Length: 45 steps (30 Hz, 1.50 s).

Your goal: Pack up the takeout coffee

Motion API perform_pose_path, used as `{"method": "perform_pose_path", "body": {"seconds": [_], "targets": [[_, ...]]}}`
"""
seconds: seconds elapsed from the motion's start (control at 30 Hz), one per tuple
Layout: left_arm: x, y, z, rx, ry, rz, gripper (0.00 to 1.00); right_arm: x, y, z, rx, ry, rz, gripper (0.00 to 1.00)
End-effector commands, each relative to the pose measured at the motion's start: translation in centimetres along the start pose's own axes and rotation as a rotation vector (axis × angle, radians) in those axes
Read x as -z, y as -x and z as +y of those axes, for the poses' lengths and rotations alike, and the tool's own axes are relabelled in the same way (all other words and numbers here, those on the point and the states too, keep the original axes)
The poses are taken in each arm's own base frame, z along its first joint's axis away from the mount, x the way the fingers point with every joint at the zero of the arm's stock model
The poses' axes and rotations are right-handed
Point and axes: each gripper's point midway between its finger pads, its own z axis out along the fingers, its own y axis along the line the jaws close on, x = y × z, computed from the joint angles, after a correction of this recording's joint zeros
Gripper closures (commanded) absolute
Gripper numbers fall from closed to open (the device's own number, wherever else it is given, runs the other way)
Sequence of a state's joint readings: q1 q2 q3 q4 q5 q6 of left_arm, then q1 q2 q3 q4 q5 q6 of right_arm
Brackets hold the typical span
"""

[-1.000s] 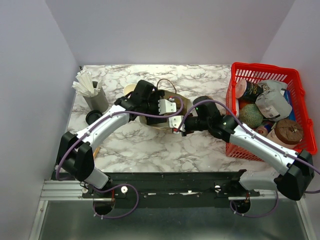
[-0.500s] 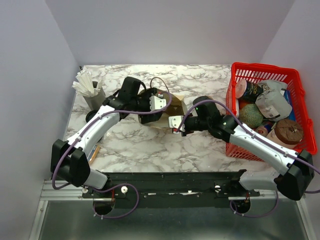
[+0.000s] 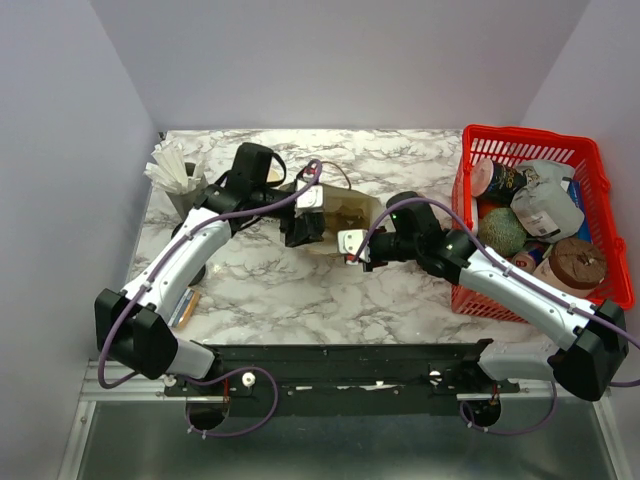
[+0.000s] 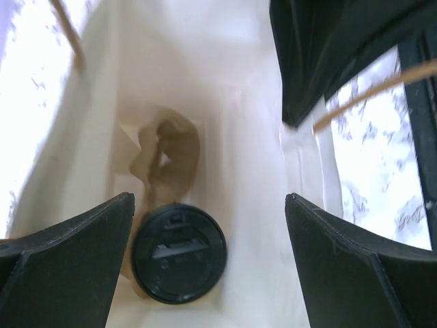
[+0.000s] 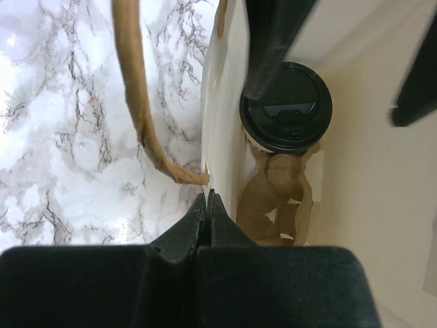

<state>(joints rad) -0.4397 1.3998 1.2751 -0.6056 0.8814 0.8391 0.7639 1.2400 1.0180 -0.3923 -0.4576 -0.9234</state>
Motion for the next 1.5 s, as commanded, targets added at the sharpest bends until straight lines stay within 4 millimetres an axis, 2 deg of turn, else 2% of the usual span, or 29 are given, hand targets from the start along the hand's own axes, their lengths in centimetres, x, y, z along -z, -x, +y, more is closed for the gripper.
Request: {"method": "perform_pose_path", "body": {"seconds": [0.0,0.23,0.3,0.4,0.57,0.73,0.87,0.93,1.03,1.07,1.17,1.27,1.3,1.37,1.43,1.47], "targets": [[1.2,5.5,0.2,0.029,-0.024,-0.154,0.01,0.3,0.0,-0.2,-0.038,-0.008,0.011,0.99],[1.5,5.0,-0.1,0.047,-0.013,-0.137,0.01,0.7,0.0,-0.4,-0.045,-0.015,0.02,0.99],[1.9,5.7,-0.1,0.037,-0.001,-0.151,0.02,0.9,0.1,-0.4,-0.046,-0.016,0.028,0.99],[2.9,7.1,0.9,0.039,0.058,-0.184,0.02,1.5,1.0,-1.2,-0.039,-0.036,0.013,0.99],[5.1,9.1,4.6,0.042,0.236,-0.222,0.02,2.7,2.9,-3.1,-0.04,-0.083,-0.011,1.0],[7.1,9.3,7.6,0.061,0.375,-0.202,0.01,3.1,2.7,-4.2,-0.08,-0.117,0.016,0.99],[8.2,9.7,8.9,0.074,0.438,-0.205,0.02,3.7,3.3,-5.7,-0.097,-0.155,0.014,0.99],[8.6,9.8,9.3,0.071,0.46,-0.2,0.01,3.7,3.0,-6.0,-0.093,-0.162,0.028,0.99],[9.1,9.6,9.7,0.087,0.502,-0.19,0.01,3.6,2.1,-6.1,-0.086,-0.162,0.069,0.82],[9.2,9.6,9.7,0.1,0.514,-0.191,0.01,3.7,2.1,-6.2,-0.083,-0.16,0.072,0.65],[10.1,10.2,10.2,0.122,0.562,-0.205,0.01,4.4,2.2,-6.6,-0.077,-0.166,0.087,0.39],[11.5,10.3,11.6,0.188,0.657,-0.2,0.01,5.6,2.8,-6.7,-0.069,-0.166,0.093,0.28],[11.6,9.8,12.2,0.224,0.679,-0.19,0.01,5.9,2.9,-6.3,-0.077,-0.152,0.099,0.25],[12.8,9.2,13.3,0.269,0.746,-0.156,0.01,6.9,3.5,-6.4,-0.078,-0.159,0.096,0.24],[14.1,8.5,14.2,0.315,0.792,-0.133,0.01,9.1,5.5,-7.3,-0.078,-0.21,0.053,0.23],[14.5,8.2,14.3,0.327,0.802,-0.126,0.01,10.1,6.1,-8.2,-0.085,-0.245,0.036,0.19]]}}
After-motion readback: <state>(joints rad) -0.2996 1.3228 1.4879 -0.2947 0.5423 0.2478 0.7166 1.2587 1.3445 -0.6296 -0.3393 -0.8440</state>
